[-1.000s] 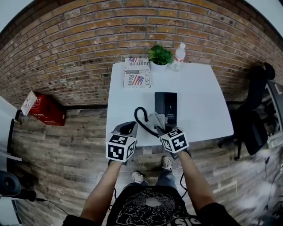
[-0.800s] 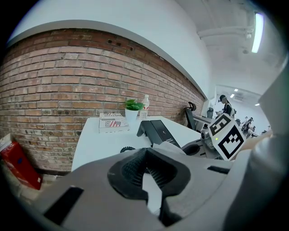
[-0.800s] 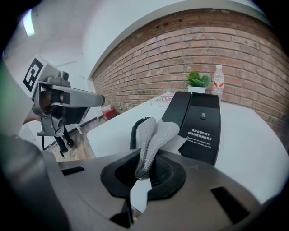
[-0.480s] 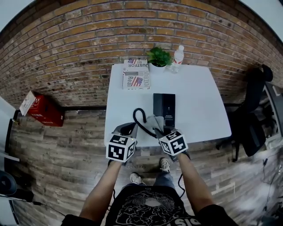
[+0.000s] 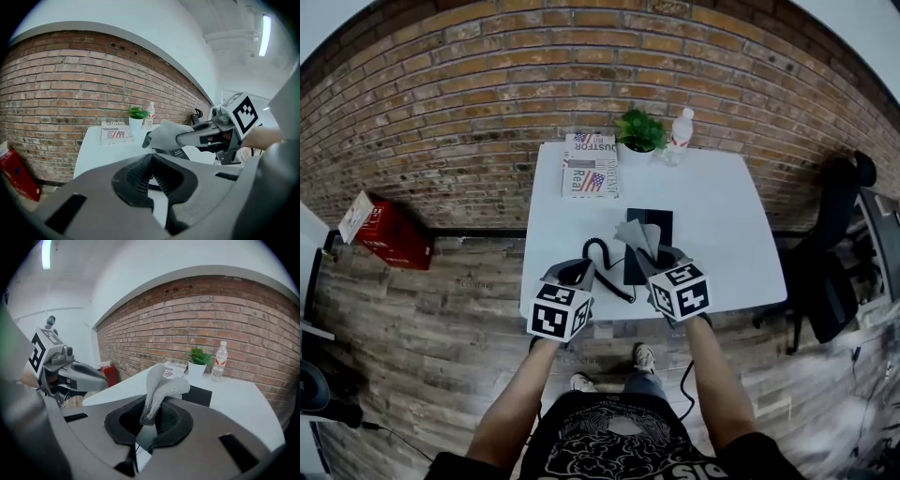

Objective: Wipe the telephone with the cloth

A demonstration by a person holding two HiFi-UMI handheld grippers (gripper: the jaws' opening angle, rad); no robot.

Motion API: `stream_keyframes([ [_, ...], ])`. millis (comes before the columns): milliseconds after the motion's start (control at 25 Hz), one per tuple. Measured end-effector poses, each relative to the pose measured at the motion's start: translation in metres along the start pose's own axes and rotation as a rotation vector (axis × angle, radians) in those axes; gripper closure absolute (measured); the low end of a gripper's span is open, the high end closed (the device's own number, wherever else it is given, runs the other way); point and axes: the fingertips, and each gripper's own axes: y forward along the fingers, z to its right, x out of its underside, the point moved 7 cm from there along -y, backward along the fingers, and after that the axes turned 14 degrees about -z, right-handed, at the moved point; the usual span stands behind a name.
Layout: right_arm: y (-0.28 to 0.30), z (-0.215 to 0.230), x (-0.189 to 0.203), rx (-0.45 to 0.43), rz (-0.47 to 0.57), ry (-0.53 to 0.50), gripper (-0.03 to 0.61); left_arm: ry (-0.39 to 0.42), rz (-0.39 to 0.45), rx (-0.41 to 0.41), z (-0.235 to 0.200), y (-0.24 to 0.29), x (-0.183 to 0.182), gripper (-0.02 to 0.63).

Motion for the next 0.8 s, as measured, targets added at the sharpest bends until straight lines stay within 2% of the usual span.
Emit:
stream_keyframes([
  [440,0.019,0.026,-0.067,0.067,0.041,-0.086,0.569,0.026,-0.002,-0.006,-0.026,0.003,-0.011,0.607],
  [800,0.070,0.031,-0.080,0.109,-0.057,-0.181,0.569,0.043,-0.010,-0.012,-0.045,0.007,-0.012,0.607],
])
